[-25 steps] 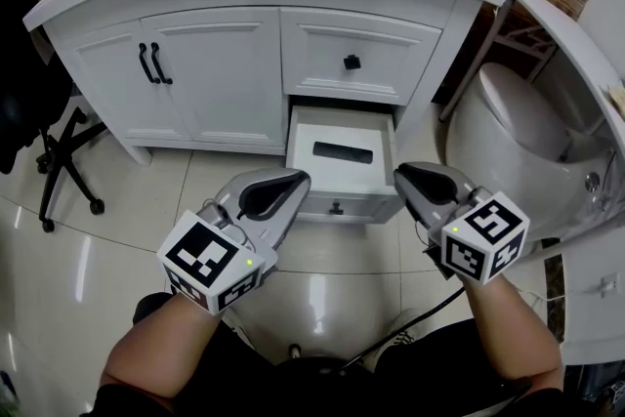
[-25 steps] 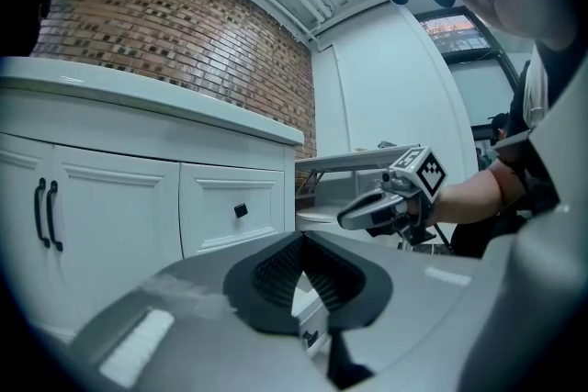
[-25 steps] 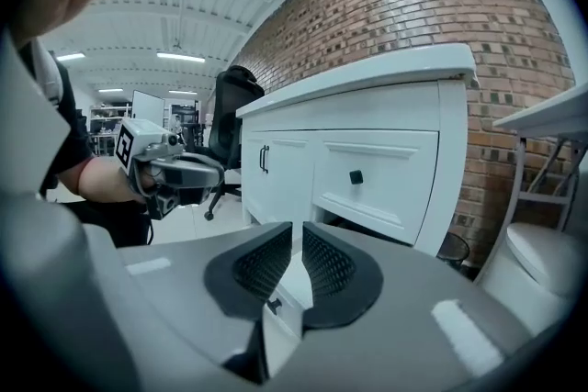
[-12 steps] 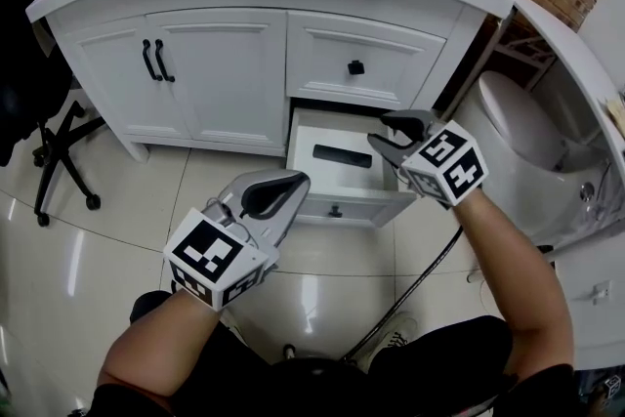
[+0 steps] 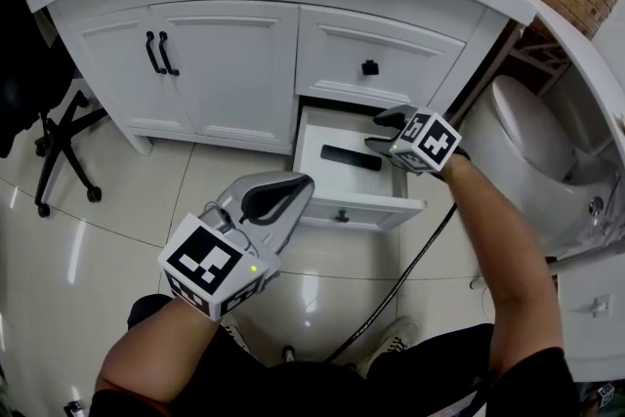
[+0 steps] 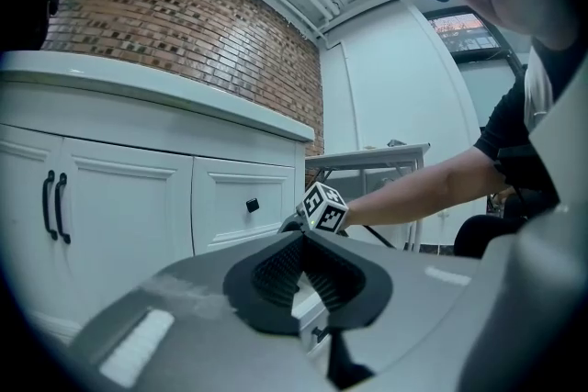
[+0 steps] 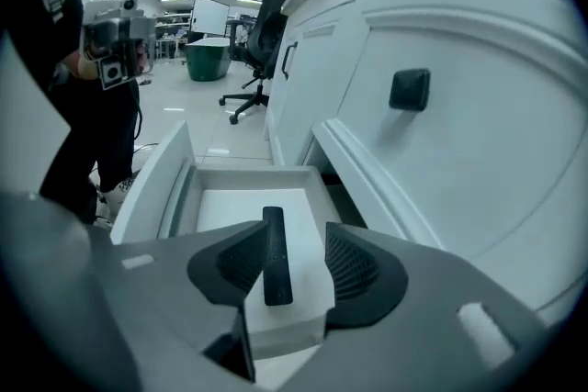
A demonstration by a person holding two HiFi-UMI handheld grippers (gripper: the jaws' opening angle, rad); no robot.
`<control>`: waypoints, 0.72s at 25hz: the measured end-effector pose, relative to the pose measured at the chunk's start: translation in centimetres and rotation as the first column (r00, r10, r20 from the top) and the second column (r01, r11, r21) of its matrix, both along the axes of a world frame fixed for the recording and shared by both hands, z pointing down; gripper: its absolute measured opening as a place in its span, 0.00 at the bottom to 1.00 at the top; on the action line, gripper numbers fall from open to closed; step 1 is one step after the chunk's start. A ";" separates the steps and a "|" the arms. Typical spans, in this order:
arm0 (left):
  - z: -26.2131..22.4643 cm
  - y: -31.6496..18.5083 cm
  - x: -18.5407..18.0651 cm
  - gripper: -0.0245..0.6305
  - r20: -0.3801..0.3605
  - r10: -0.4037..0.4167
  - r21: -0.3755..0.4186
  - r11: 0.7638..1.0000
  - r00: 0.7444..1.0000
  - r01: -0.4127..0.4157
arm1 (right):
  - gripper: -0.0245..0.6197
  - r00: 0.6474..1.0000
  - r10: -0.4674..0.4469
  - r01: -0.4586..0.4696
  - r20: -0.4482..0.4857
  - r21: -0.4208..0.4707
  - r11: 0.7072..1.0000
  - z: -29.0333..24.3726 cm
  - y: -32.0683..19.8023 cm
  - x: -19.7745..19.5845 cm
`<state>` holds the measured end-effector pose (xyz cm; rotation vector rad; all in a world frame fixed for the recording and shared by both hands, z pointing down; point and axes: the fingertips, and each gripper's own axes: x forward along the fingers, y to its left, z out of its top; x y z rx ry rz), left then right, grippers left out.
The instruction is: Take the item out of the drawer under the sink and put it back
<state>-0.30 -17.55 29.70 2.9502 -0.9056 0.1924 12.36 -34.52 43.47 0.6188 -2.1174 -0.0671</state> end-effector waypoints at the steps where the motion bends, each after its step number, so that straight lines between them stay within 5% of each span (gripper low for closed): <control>1: 0.1 0.1 0.1 0.05 -0.001 0.004 -0.006 1.000 1.000 -0.004 | 0.33 1.000 -0.008 0.008 -0.001 -0.028 1.000 1.0 -0.2 -0.4; 6: -0.1 0.3 0.4 0.05 -0.014 0.004 -0.037 0.999 1.000 -0.004 | 0.36 0.997 -0.061 0.053 -0.049 -0.149 0.987 6.1 -0.4 -1.9; 18: 0.3 -0.5 -0.1 0.05 -0.032 -0.009 -0.061 0.998 0.999 0.007 | 0.37 0.993 -0.087 0.062 -0.077 -0.280 0.958 11.2 -0.7 -2.8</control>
